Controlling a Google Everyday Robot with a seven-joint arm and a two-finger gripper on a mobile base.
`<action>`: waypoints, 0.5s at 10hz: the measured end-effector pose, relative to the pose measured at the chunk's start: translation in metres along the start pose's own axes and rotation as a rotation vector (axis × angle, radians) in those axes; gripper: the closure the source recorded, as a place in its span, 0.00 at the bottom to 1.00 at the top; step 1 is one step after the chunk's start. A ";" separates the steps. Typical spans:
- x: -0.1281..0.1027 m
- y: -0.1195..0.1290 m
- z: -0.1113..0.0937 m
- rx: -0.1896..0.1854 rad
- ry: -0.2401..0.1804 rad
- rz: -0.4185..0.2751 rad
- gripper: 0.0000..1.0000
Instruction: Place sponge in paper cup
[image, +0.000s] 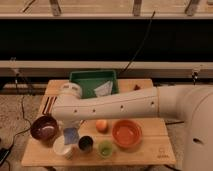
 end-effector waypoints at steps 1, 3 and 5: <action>-0.004 -0.005 0.001 0.005 -0.005 -0.019 0.84; -0.009 -0.014 0.005 0.015 -0.016 -0.045 0.84; -0.013 -0.023 0.009 0.023 -0.026 -0.065 0.84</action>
